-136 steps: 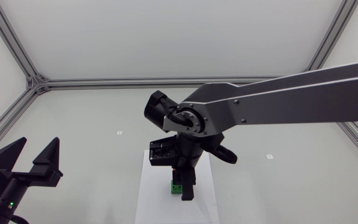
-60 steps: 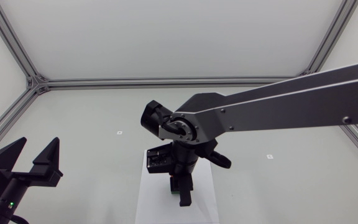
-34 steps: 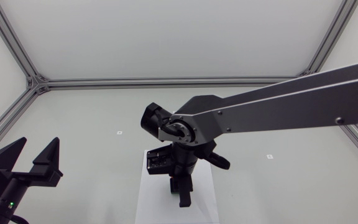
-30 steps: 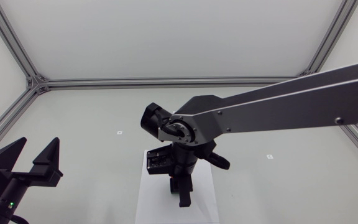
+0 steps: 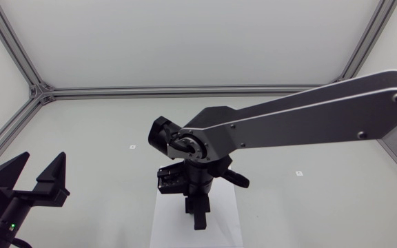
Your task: Pick up the orange 2x2 brick with the right arm and stack it on top of the green 2x2 brick in the center
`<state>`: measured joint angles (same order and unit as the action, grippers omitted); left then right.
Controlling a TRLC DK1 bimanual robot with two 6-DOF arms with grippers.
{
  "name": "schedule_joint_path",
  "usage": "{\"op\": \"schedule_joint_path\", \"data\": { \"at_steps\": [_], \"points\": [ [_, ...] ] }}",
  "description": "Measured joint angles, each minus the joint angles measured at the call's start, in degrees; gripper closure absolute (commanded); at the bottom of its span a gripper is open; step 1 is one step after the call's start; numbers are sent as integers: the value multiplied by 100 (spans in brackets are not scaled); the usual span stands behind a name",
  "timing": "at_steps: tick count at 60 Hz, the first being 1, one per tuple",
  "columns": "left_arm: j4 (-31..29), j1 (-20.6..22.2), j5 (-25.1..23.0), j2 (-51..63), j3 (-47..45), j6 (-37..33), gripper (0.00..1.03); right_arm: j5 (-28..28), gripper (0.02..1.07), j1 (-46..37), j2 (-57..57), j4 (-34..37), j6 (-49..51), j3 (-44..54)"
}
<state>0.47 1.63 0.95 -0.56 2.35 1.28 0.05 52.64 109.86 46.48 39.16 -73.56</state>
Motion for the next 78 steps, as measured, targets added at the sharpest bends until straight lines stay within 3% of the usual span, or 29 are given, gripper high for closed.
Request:
{"op": "schedule_joint_path", "data": {
  "at_steps": [17,45,78],
  "points": [
    [0,0,0,0,0,2,4,-348,90,-212,7,-11,13,22],
    [0,0,0,0,0,0,4,-17,90,-66,-39,-142,-37,140],
    [0,0,0,0,0,2,4,-293,89,-179,57,-68,-35,42]
  ]
}}
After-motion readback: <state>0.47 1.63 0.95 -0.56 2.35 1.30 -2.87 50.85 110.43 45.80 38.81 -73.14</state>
